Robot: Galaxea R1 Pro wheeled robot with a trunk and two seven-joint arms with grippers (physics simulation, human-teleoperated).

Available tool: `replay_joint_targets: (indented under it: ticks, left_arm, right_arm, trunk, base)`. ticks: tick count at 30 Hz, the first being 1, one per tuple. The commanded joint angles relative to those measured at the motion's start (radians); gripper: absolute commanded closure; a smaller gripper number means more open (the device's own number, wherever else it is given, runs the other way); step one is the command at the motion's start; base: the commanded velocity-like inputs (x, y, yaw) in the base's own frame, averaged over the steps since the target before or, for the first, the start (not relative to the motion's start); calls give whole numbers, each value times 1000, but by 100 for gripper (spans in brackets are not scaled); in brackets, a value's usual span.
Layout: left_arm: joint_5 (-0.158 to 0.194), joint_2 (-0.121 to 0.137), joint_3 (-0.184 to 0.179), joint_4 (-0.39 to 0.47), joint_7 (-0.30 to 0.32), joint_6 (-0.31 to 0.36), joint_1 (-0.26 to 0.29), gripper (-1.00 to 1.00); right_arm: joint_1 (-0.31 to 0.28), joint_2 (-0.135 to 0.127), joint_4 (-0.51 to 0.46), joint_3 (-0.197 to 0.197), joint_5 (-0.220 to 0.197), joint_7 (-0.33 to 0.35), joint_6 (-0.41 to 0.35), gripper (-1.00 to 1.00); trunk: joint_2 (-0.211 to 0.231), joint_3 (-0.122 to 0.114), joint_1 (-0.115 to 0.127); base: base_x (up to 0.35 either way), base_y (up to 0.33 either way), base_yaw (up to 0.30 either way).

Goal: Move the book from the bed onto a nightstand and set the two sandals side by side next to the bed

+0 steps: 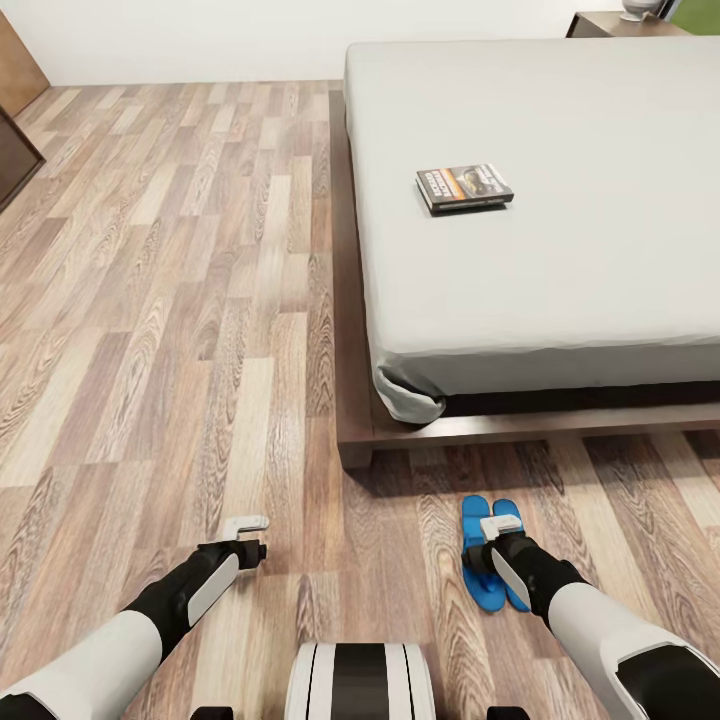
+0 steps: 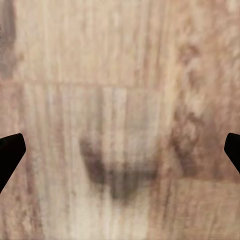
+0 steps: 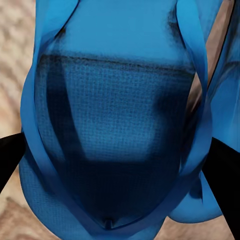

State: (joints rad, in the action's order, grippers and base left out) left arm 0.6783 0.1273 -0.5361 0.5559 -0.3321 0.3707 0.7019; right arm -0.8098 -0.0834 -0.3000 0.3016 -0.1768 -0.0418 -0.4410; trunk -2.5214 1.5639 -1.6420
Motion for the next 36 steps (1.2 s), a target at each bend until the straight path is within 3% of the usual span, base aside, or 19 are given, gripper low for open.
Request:
replay_joint_targets:
  ticks: [1,4,30,36]
  left_arm:
    - [10,2,-8,2,-10,2,1,-100]
    - [10,2,-8,2,-10,2,1,-100]
    - [9,2,-10,2,-10,2,1,-100]
    - [8,2,-10,2,-10,2,1,-100]
  right_arm:
    - [0,-1,-2,8,-10,-4,-5,100]
    - [0,-1,-2,8,-10,-4,-6,100]
    - [0,-2,-2,8,-10,-4,-7,100]
    - [0,-1,-2,8,-10,-4,-7,100]
  trunk:
    - [0,1,0]
    - [-1,12,-1]
    - [-1,12,-1]
    - [-2,24,-3]
  base:
    - [0,0,0]
    - [0,0,0]
    - [40,0,0]
    - [0,0,0]
